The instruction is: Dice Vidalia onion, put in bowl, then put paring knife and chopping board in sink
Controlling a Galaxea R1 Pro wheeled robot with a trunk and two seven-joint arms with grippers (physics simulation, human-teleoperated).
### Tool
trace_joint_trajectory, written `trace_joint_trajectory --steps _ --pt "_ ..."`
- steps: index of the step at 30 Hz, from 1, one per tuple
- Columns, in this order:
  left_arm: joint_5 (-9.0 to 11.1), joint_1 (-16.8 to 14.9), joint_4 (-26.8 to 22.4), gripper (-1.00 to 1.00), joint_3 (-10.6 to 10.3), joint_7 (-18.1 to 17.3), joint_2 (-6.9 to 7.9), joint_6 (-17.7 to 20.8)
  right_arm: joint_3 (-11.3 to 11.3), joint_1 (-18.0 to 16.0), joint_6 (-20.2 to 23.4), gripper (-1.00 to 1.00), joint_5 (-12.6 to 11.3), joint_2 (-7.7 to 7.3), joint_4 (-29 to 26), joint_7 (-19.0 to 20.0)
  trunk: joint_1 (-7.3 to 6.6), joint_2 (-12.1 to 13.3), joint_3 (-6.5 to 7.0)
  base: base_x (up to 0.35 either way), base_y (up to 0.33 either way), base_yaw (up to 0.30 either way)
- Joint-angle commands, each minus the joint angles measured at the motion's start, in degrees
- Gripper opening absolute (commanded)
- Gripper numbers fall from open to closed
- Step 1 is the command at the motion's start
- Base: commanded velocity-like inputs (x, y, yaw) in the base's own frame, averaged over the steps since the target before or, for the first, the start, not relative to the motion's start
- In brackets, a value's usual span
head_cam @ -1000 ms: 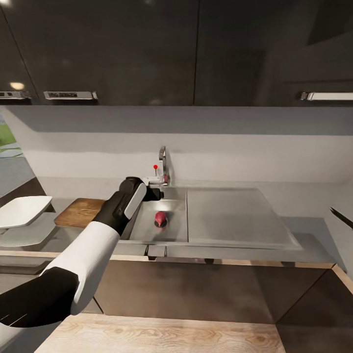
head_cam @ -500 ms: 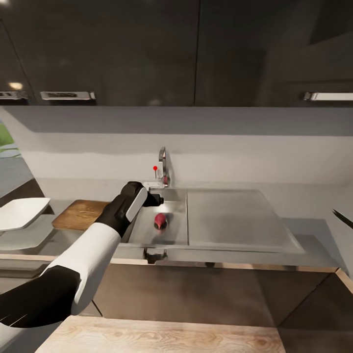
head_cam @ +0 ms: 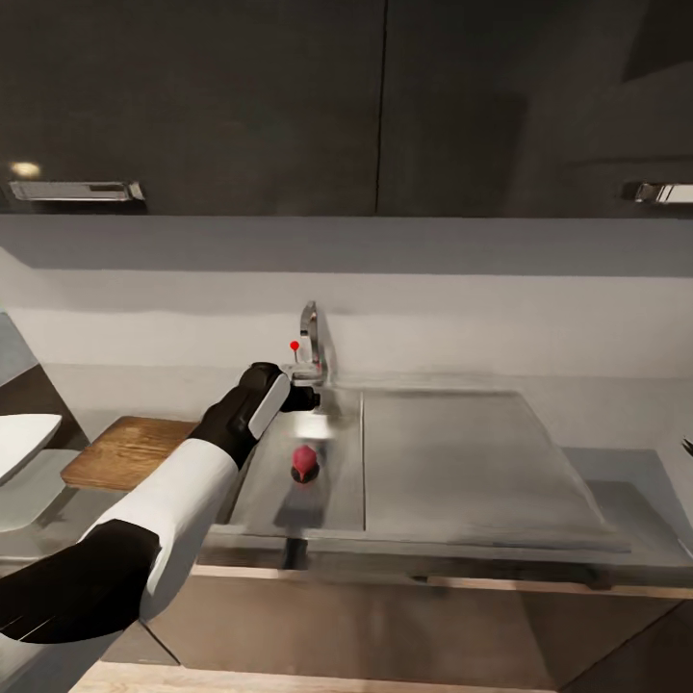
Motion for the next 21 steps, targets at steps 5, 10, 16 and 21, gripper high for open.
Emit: trace_joint_trajectory --steps 5,10,16,21 --pt "0.6 -0.1 3.4 1.0 -0.2 0.5 0.02 -2.1 0.5 0.0 -0.2 1.0 -0.6 0.01 0.0 -0.2 0.04 -0.1 -0.07 0.198 -0.09 0.0" --pt "0.7 0.0 7.9 1.0 -0.2 0.2 -0.02 -4.7 0.5 0.3 -0.2 1.0 -0.6 -0.01 0.0 -0.1 0.04 -0.1 -0.07 0.039 -0.019 0.0" --pt "0.7 0.0 11.6 1.0 -0.2 0.0 -0.03 -8.0 0.5 0.5 -0.2 1.0 -0.6 -0.14 0.0 -0.1 0.04 -0.1 -0.07 0.007 -0.003 0.0" --pt "0.8 0.0 12.5 1.0 -0.2 0.4 0.02 -8.5 0.5 0.6 -0.2 1.0 -0.6 -0.16 0.0 -0.1 0.04 -0.1 -0.07 0.001 0.0 0.0"
